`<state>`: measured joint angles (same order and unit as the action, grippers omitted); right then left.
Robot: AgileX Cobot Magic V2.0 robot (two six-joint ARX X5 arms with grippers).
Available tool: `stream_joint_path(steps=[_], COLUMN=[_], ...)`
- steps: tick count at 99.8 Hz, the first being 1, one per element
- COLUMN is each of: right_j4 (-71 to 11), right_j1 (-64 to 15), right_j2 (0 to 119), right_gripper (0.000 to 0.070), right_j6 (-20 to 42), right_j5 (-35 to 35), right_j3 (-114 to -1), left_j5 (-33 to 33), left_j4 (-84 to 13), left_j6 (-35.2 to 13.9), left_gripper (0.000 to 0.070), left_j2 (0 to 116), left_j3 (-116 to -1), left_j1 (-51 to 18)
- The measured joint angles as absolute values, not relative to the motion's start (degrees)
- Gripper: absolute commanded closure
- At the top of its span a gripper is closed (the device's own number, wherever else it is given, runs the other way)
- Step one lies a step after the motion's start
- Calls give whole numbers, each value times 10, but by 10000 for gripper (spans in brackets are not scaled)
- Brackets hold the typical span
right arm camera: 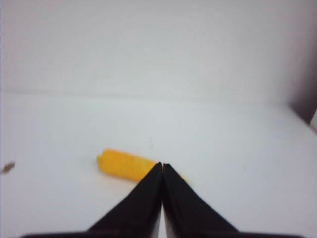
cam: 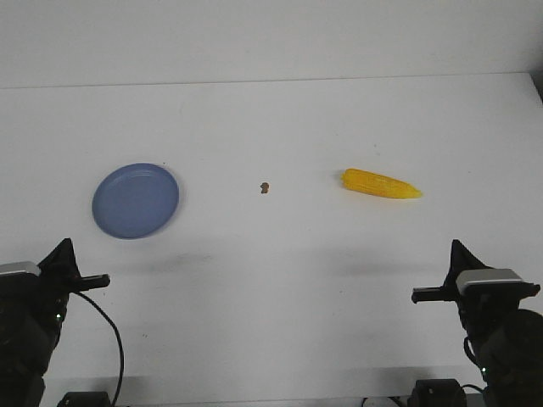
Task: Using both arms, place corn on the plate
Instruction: 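Raise the left gripper and move it toward the blue plate's rim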
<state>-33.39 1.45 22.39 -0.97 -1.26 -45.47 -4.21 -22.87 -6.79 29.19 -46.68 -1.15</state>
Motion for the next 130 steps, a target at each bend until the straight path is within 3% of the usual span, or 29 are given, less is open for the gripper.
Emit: stream_joint_path(steps=[18, 40, 93, 99, 102, 111, 116, 121, 130], right_j4=[-443, -520, -546, -546, -546, -546, -546, -546, -546], right_j1=[15, 15, 15, 15, 15, 15, 15, 15, 15], right_j2=[317, 389, 425, 425, 425, 425, 425, 425, 425], right_gripper=[691, 691, 678, 609, 529, 269, 162, 103, 92], right_j6=[-7, -5, -1, -1, -1, 0, 4, 8, 13], right_j5=[-13, -13, -14, -15, -15, -15, -15, -15, -15], right_j3=[-559, -622, -622, -622, -622, -622, -622, -622, -622], left_j5=[-42, -42, -42, -42, -42, -42, -42, -42, -42], left_j4=[-354, -446, -454, -454, -454, -454, -454, -454, -454], left_j6=[-68, -50, -39, -39, -39, -40, -40, -40, -40], left_gripper=[686, 686, 681, 649, 604, 385, 282, 228, 225], left_j2=[384, 475, 502, 502, 502, 502, 502, 502, 502], left_j3=[-582, -651, -653, -653, -653, -653, -653, -653, -653], left_j1=[-11, -11, -11, -11, -11, -11, -11, -11, -11])
